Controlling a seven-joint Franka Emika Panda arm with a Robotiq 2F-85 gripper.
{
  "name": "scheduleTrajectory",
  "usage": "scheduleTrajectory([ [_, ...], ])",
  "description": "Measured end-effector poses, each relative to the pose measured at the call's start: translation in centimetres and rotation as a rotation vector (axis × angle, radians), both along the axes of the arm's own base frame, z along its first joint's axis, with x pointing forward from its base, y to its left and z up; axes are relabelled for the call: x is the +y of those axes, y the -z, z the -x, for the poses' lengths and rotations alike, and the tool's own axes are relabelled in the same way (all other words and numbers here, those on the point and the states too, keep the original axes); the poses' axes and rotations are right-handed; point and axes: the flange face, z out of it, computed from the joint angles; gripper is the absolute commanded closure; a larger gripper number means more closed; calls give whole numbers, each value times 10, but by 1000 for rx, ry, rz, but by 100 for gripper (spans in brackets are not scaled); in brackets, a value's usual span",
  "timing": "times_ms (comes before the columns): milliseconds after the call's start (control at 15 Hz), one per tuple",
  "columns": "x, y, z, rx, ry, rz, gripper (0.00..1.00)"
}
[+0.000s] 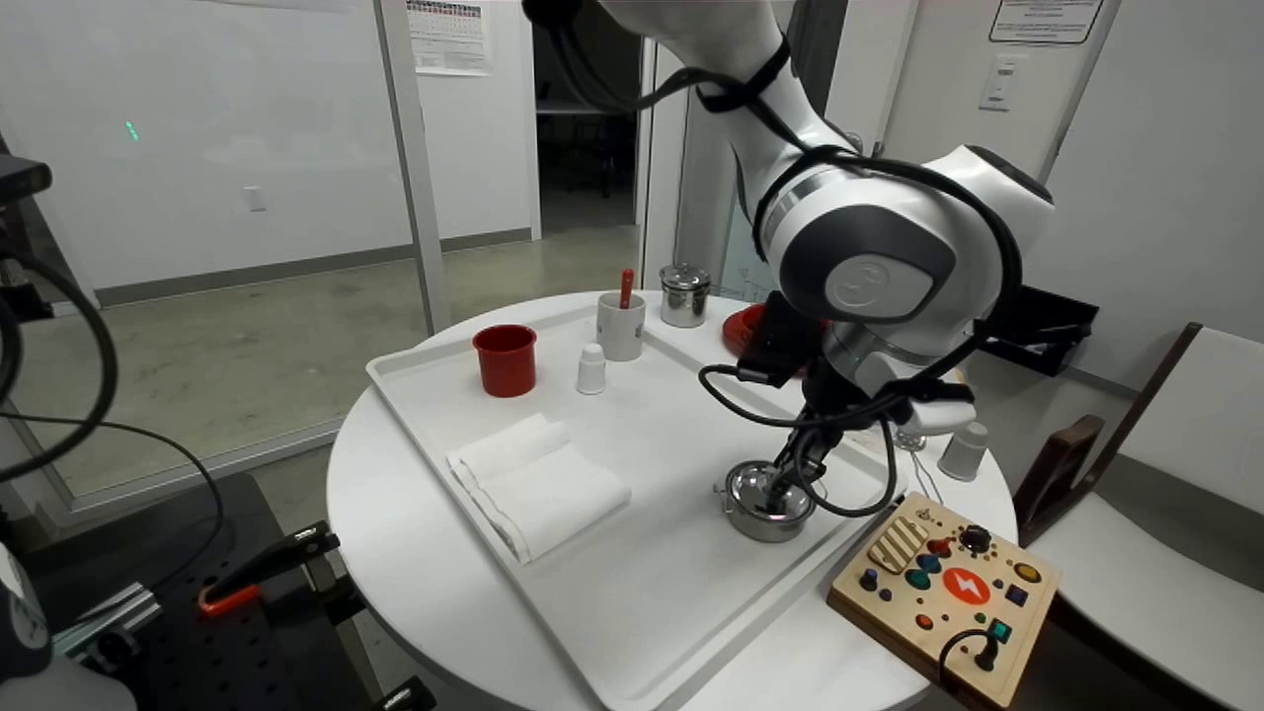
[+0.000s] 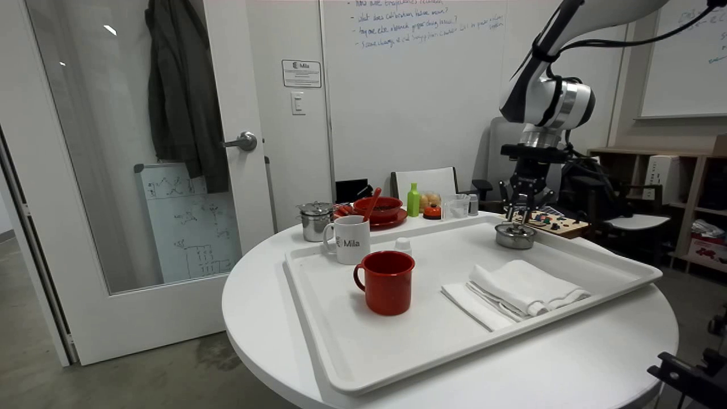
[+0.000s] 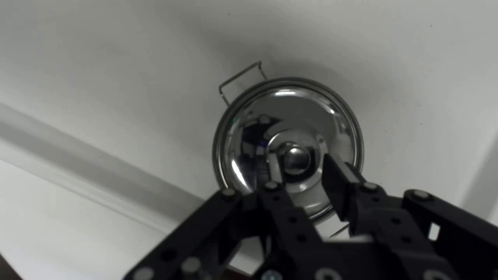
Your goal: Put the lid on the silver pot
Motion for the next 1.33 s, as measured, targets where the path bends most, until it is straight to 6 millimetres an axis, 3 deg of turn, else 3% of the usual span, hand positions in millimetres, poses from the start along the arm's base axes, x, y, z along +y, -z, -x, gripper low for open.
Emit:
scheduleTrajectory([
  [267, 7, 1, -4, -2, -11, -4, 5],
  [400, 12, -4, -7, -16, -19, -10, 0],
  [600, 31, -29, -15, -63, -82, -10, 0],
  [867, 86, -77, -14, -84, -274, -15, 0],
  [1333, 187, -145, 23, -59, -656, -34, 0],
])
